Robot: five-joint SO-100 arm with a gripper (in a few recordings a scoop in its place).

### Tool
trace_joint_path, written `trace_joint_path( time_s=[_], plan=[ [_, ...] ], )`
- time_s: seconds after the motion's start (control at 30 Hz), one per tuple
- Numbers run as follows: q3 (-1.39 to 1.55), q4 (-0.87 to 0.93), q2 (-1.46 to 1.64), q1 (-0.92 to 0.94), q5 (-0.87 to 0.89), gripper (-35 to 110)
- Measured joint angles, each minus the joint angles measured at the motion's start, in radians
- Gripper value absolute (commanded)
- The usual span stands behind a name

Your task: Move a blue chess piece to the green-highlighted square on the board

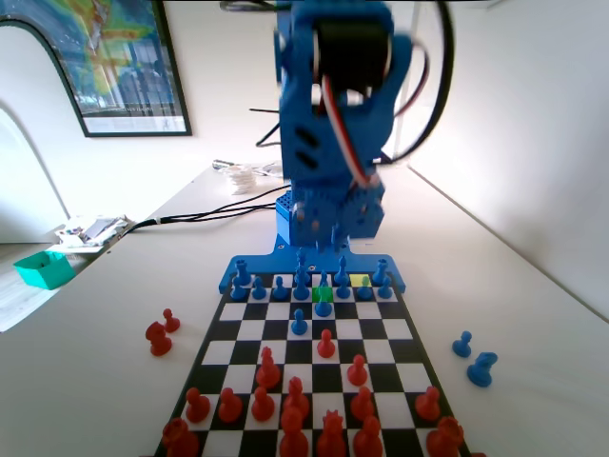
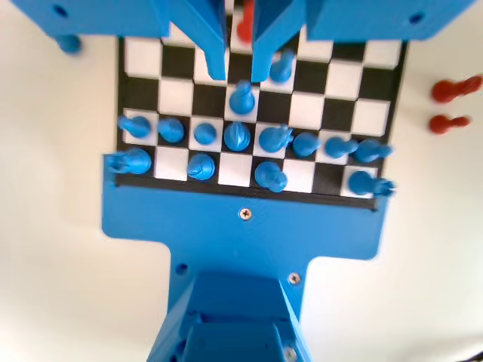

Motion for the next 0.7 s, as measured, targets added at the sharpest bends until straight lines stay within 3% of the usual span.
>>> trace_joint_path(
  time_s=[0.7],
  plan=[
    [-0.091,0.322,0.672,-0.057,-0.063,1]
  ],
)
